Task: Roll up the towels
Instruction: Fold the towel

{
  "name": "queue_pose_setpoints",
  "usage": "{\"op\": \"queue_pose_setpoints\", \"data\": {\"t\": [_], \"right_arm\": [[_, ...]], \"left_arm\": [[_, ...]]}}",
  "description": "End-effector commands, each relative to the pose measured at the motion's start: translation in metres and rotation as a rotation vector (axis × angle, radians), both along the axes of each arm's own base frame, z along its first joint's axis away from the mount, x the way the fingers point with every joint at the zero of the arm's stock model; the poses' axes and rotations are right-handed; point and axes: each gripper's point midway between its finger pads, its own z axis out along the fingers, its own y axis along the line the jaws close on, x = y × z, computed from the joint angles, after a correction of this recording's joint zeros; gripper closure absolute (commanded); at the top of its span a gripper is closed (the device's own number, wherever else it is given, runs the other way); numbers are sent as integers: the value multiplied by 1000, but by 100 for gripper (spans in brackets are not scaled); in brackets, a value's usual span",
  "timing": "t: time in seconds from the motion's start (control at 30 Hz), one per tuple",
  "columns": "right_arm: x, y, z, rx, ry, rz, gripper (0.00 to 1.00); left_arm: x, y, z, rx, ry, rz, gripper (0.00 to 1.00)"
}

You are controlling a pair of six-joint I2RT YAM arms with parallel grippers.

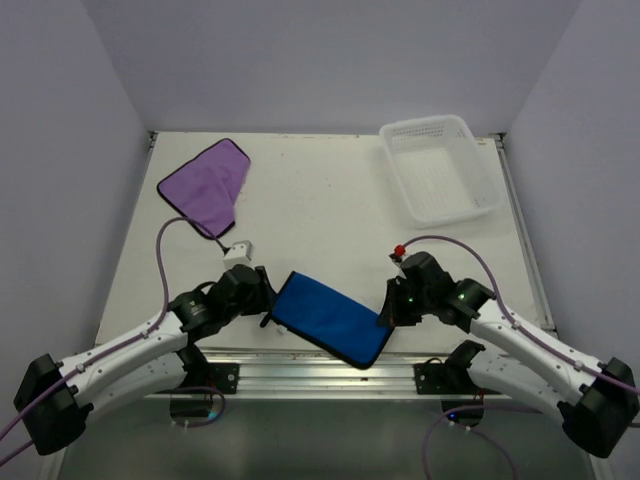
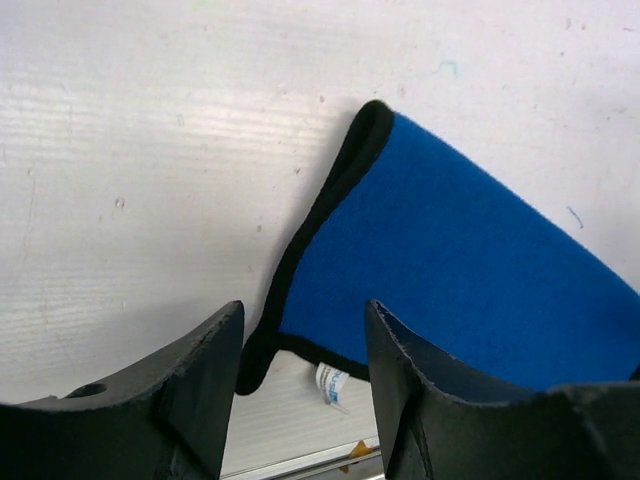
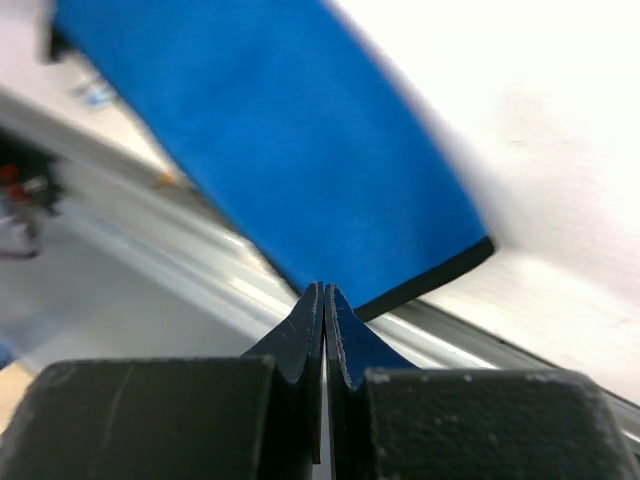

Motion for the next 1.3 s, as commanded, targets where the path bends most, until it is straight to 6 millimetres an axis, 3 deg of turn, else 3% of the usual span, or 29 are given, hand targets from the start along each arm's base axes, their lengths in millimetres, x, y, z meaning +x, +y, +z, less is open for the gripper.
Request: {"op": "queue_pose_setpoints", "data": {"t": [0.0, 0.2, 0.3, 0.33, 0.37, 0.47, 0.7, 0.83, 0.9, 0.97, 1.1, 1.27], "right_arm": [[17, -15, -31, -151, -15, -46, 100], [28, -30, -59, -259, -32, -108, 99], [36, -32, -66, -294, -42, -122, 95], [39, -30, -66, -293, -48, -119, 94], [41, -30, -71, -313, -43, -118, 94], [58, -27, -72, -346, -81, -114, 93], [98, -18, -82, -452, -90, -59, 92], [133, -10, -65, -449, -145, -41, 92], [144, -12, -61, -471, -152, -37, 91], [161, -11, -57, -489, -162, -28, 90], [187, -7, -53, -480, -174, -14, 90], [207, -2, -16, -451, -248, -31, 90]], "left_arm": [[25, -18, 34, -32, -121, -28, 45], [46, -58, 50, -101, -254, -176, 56], [55, -69, 41, -85, -236, -185, 64], [55, -69, 29, -56, -204, -192, 69], [61, -78, 37, -86, -235, -194, 71], [67, -84, 26, -74, -221, -193, 79], [79, -85, -2, -11, -178, -159, 84], [89, -78, -17, 35, -137, -104, 89], [93, -65, -24, 81, -111, -52, 90], [98, -52, -23, 109, -117, -2, 90], [106, -44, -12, 96, -156, 16, 84], [109, -41, -8, 112, -150, 18, 83]]}}
